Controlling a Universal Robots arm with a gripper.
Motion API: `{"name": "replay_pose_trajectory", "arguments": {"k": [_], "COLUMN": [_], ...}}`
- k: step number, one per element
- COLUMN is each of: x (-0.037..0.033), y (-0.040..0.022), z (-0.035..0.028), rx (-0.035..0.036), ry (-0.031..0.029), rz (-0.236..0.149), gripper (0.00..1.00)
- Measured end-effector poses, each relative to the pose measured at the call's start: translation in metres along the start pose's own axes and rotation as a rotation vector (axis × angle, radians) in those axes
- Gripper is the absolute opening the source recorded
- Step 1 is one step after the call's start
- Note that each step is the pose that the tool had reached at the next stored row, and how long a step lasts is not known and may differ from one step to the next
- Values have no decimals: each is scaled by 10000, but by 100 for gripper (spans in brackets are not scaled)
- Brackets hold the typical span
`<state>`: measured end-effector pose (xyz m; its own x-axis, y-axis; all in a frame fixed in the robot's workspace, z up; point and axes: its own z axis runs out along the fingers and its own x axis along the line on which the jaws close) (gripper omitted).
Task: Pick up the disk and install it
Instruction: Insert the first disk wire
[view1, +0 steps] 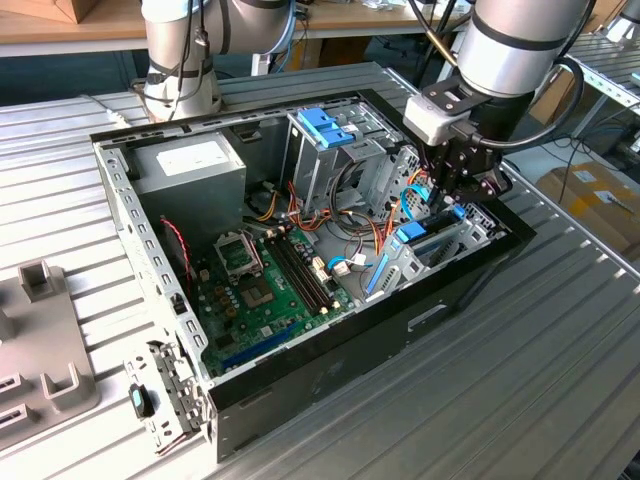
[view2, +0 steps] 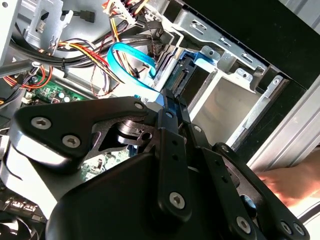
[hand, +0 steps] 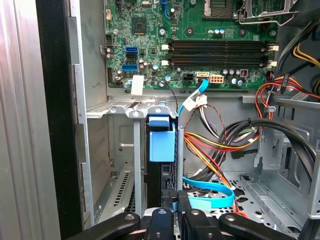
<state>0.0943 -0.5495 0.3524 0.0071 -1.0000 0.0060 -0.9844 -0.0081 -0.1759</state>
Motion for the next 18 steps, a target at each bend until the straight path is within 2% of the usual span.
{"name": "replay_pose_trajectory", "arguments": {"k": [9, 18], "x": [6, 25], "y": [5, 20], "z": [30, 31], "rx": [1, 3], "ry": [1, 0], "rz": [0, -1], "gripper": [16, 16]}}
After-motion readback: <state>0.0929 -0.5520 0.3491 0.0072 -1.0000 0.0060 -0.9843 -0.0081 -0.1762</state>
